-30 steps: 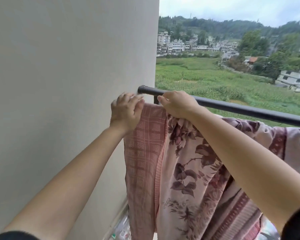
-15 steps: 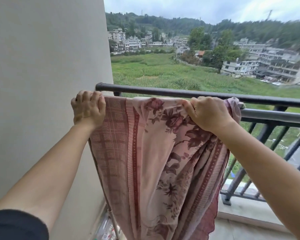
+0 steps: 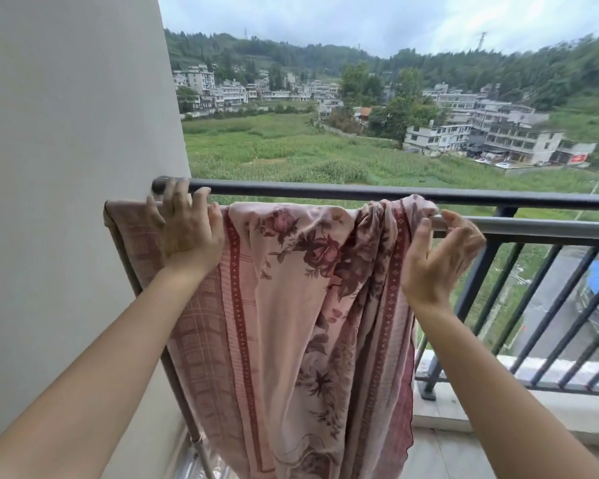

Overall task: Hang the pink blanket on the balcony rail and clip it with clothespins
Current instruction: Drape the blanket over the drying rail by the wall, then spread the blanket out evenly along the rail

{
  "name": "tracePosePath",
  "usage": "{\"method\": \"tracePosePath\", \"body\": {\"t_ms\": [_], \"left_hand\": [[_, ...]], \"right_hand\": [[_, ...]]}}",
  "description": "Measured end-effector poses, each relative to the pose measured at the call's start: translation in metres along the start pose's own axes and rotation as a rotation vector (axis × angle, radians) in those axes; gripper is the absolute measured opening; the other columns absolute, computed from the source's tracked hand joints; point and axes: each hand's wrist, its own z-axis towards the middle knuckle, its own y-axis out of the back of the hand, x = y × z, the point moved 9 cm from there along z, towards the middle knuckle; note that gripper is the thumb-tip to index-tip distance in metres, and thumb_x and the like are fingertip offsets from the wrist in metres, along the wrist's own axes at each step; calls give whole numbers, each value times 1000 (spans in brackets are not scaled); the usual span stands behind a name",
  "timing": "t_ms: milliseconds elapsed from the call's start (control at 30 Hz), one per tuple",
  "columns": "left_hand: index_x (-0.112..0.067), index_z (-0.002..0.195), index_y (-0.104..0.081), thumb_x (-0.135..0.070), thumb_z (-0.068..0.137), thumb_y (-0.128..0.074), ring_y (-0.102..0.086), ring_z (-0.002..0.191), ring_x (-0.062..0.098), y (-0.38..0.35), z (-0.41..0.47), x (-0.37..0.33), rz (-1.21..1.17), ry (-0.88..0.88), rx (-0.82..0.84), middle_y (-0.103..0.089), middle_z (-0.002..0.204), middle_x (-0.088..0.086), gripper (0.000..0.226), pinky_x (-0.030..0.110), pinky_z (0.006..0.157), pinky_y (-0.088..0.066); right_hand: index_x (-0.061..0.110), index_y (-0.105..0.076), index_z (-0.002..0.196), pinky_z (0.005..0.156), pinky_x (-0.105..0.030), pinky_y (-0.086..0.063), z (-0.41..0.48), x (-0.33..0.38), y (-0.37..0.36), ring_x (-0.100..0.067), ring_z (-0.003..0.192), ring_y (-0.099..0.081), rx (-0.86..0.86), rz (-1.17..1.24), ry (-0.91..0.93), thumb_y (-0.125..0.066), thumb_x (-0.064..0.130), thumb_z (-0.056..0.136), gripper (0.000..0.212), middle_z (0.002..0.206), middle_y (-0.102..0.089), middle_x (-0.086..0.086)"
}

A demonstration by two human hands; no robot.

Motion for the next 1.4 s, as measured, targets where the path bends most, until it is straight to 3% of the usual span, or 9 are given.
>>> {"method": "tracePosePath", "body": {"t_ms": [100,200,367,533,667,800,967,1233,1400], "left_hand": [[-12,122,-54,-29,99,-28,-36,137,33,-14,-8,-54,-85,-48,14,-51,137,15,39,59,116,-9],[-16,119,-58,-36,99,-22,-43,127,33,-27,-10,-71,-79,25,40,-60,119,11,45,60,116,-2],[-13,108,-58,-38,97,-19,-46,114,36,-28,-10,-65,-12,84,55,-58,105,16,48,60,115,-8],[-12,100,-55,-39,96,-15,-45,114,35,-29,-13,-65,3,121,62,-56,106,16,49,58,117,-6],[-14,97,-56,-37,95,-17,-43,120,34,-29,-12,-66,-29,149,76,-55,112,15,45,56,117,-2],[-13,108,-62,-33,98,-29,-45,123,30,-10,-16,-80,-120,212,-8,-58,123,12,39,58,116,-9],[-17,117,-65,-50,96,-46,-52,118,21,2,-18,-214,-314,-377,59,-63,121,0,43,48,105,-32],[-13,101,-74,-21,92,-66,-62,95,18,32,18,-316,-685,-337,107,-71,98,1,15,34,87,-49],[-10,110,-70,-30,92,-66,-58,90,9,18,18,-377,-590,-492,419,-67,103,-3,27,15,78,-48]], "right_hand": [[8,-44,126,85,-44,-52,-24,-40,-22,-25,99,-59,392,27,-362,-32,71,93,72,113,-57,-9],[22,-61,118,69,-41,-55,-17,-29,-30,-24,79,-65,627,70,-304,-30,67,97,58,97,-67,4],[10,-62,95,53,-20,-42,80,12,37,-8,59,-50,325,167,-145,-41,38,105,37,71,-58,5],[0,-63,105,62,-20,-26,164,-32,128,-30,92,-62,-134,-4,-208,-42,41,103,45,103,-68,-17],[6,-46,125,89,-36,-41,139,-75,114,-34,119,-51,82,-308,-230,-66,35,89,50,129,-52,-18],[13,-49,125,104,-50,-36,103,-39,74,-32,123,-42,198,-341,96,-57,30,90,40,128,-47,-14],[26,-60,129,111,-55,-23,65,-20,5,-29,127,-46,686,-509,247,-41,59,97,50,129,-60,-5],[17,-75,98,71,-34,-45,121,-30,52,-31,95,-65,469,-392,175,-50,35,101,31,95,-73,-7],[8,-73,107,83,-33,-47,182,-100,131,-33,97,-65,256,-373,-124,-48,30,102,33,103,-73,-16]]}}
